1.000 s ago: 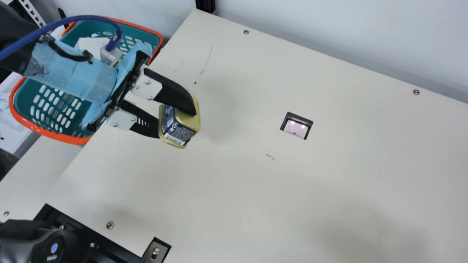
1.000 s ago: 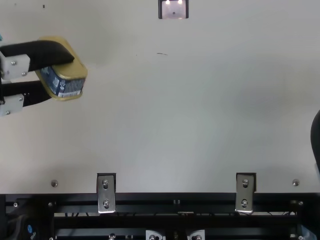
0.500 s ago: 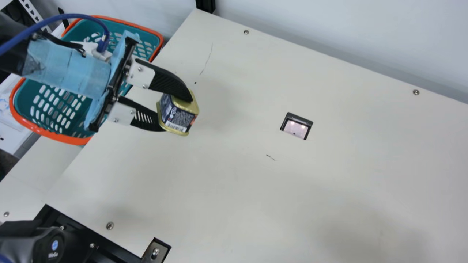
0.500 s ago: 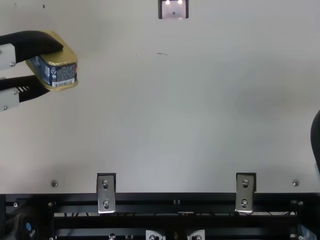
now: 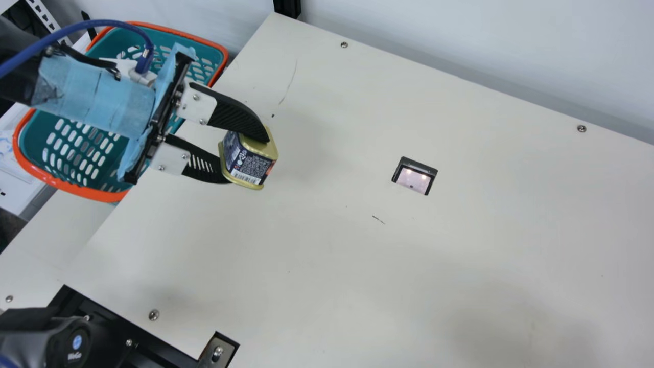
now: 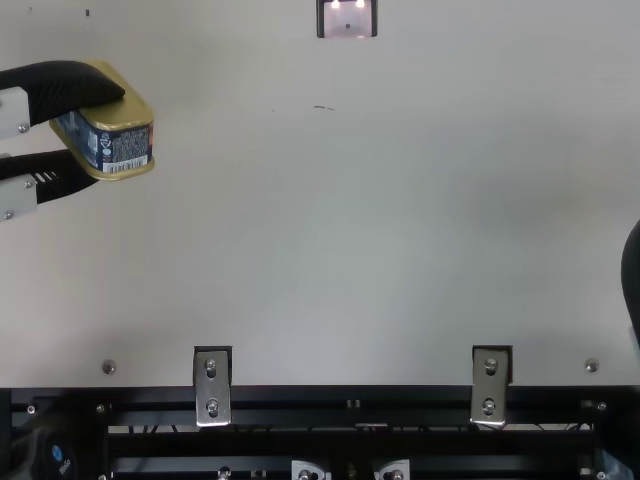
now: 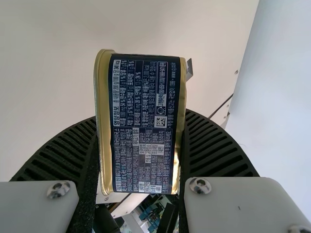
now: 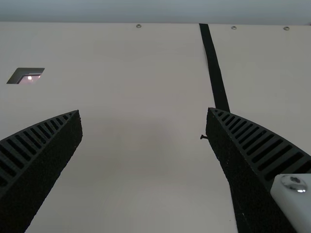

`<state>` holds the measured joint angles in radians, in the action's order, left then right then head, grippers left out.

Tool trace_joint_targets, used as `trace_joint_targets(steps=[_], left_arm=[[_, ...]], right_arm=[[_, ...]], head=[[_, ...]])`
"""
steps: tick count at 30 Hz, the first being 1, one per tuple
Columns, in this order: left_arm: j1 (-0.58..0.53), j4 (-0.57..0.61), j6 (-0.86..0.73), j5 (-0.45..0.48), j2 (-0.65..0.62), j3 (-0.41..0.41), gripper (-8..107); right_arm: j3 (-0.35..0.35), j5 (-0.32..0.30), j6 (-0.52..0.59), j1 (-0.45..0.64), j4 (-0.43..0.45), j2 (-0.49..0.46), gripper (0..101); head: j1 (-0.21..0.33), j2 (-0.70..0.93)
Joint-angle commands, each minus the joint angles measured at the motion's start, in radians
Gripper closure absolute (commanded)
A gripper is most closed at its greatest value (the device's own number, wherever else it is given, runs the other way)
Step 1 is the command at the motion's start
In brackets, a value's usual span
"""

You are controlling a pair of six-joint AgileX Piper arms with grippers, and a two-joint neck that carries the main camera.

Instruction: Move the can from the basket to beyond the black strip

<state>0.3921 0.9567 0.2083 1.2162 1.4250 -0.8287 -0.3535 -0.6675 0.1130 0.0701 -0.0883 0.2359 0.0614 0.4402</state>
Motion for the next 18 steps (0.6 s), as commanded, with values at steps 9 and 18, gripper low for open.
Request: trace_joint_targets(steps=[9, 18], left_arm=[[-0.016, -0.010, -0.019, -0.017, -0.014, -0.003, 89], [-0.116, -0.020, -0.080, -0.100, -0.099, -0.021, 89]], right_arm=[[0.000, 0.000, 0.000, 0.000, 0.000, 0.000, 0], [0.000, 0.000, 0.000, 0.000, 0.000, 0.000, 0]], head=[[0.020, -0.012], [0.027, -0.163]])
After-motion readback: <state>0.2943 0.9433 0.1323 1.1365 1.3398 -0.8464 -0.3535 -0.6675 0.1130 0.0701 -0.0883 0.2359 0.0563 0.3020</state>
